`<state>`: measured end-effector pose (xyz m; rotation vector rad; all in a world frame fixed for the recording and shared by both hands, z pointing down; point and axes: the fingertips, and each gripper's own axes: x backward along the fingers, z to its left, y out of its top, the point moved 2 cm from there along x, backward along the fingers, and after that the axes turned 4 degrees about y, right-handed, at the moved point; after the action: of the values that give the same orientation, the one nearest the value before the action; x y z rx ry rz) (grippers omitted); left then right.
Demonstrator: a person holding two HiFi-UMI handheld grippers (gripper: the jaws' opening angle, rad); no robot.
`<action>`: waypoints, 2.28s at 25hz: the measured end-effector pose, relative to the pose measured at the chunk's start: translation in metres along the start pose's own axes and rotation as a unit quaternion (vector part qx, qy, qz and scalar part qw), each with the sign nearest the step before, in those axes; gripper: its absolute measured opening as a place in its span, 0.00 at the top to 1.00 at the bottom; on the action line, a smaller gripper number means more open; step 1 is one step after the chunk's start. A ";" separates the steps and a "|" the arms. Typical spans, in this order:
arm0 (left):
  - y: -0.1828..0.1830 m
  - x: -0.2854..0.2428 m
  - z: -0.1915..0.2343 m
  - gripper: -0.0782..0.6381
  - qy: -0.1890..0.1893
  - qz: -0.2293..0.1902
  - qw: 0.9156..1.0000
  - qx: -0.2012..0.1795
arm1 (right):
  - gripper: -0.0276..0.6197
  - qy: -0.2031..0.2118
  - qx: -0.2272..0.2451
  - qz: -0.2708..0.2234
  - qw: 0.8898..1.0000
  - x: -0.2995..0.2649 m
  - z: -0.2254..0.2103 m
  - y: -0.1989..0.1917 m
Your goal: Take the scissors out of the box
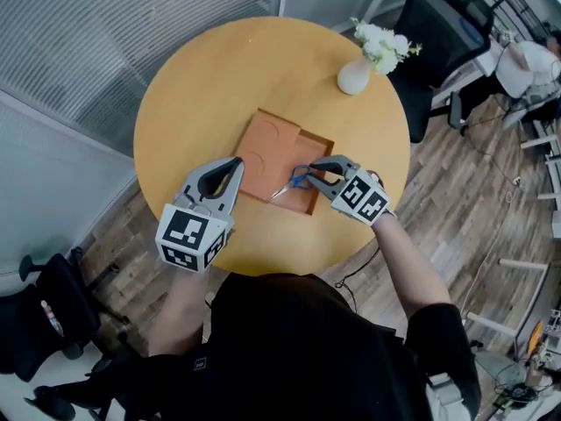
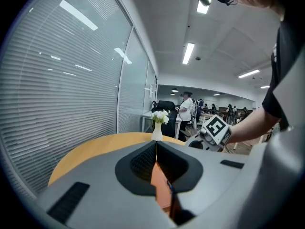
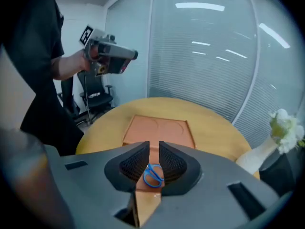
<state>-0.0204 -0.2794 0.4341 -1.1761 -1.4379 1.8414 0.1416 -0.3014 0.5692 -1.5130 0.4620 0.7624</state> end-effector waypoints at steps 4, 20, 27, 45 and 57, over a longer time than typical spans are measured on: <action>-0.012 -0.001 0.013 0.87 0.003 0.005 1.000 0.014 | 0.77 0.051 0.031 0.058 0.997 -0.038 0.003 -0.019; -0.037 0.006 0.040 0.87 0.031 0.017 0.998 0.047 | 0.74 0.131 0.175 0.277 0.936 -0.099 -0.003 -0.095; -0.047 0.009 0.047 0.87 0.034 0.021 0.998 0.057 | 0.74 0.151 0.236 0.340 0.898 -0.113 -0.001 -0.116; -0.062 0.024 0.060 0.87 0.033 0.023 0.996 0.074 | 0.78 0.157 0.298 0.365 0.868 -0.125 0.010 -0.120; -0.054 0.031 0.050 0.87 0.005 0.008 0.997 0.072 | 0.80 0.099 0.283 0.382 0.874 -0.115 0.009 -0.123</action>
<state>-0.0848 -0.2632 0.4783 -1.1271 -1.2708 1.9125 0.1453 -0.2980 0.7378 -0.8234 1.3641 0.9571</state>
